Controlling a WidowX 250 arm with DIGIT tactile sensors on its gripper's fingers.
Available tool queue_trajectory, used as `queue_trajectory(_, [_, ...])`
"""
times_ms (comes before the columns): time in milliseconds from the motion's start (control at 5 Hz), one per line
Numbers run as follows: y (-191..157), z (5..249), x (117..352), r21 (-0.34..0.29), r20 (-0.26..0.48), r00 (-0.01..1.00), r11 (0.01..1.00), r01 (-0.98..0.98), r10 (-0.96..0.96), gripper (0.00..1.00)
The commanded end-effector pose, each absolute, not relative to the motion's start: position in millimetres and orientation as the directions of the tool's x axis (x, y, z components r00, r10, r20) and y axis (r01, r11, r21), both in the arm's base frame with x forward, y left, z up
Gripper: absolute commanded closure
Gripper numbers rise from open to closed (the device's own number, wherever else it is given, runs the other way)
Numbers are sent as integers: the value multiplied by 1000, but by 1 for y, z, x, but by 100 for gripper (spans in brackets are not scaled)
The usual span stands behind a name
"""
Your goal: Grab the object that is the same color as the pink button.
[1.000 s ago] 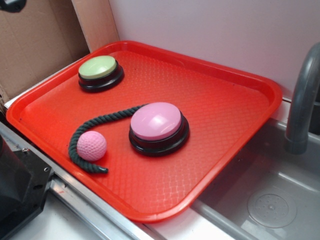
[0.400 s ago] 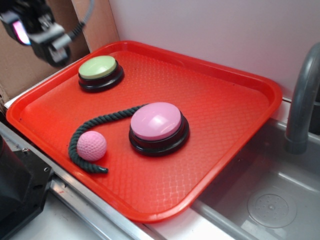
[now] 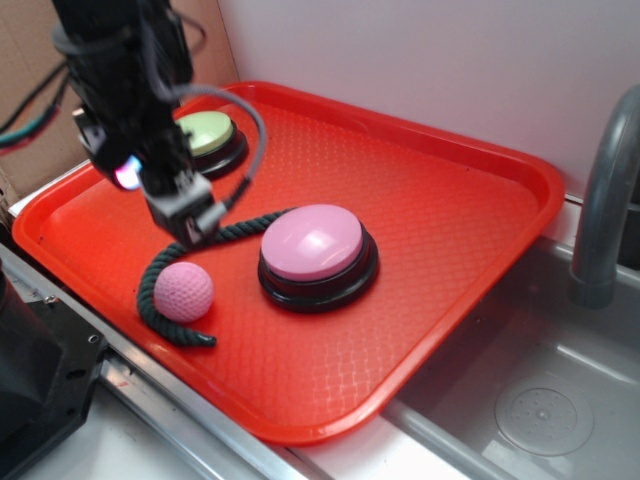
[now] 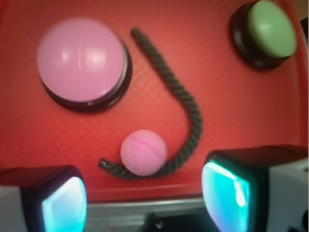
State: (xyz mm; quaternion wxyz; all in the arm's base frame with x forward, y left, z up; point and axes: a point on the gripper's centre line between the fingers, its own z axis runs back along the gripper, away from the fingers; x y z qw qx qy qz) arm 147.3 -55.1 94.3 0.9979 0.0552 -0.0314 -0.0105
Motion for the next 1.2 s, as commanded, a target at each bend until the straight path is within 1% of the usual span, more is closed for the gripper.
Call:
queue_trajectory(0, [-45, 45, 150, 174, 11, 1000, 984, 20, -22, 0])
queue_trajectory(200, [-43, 24, 151, 169, -16, 999, 985, 34, -32, 0])
queue_trajectory(400, [-36, 15, 148, 185, -19, 1000, 983, 7, -4, 0])
queue_trajectory(600, [-34, 19, 147, 187, 16, 999, 982, -34, 31, 100])
queue_trajectory(800, [-33, 34, 150, 144, 43, 997, 987, -67, 62, 100])
queue_trajectory(1000, [-28, 73, 158, 103, 82, 986, 983, -153, 145, 100])
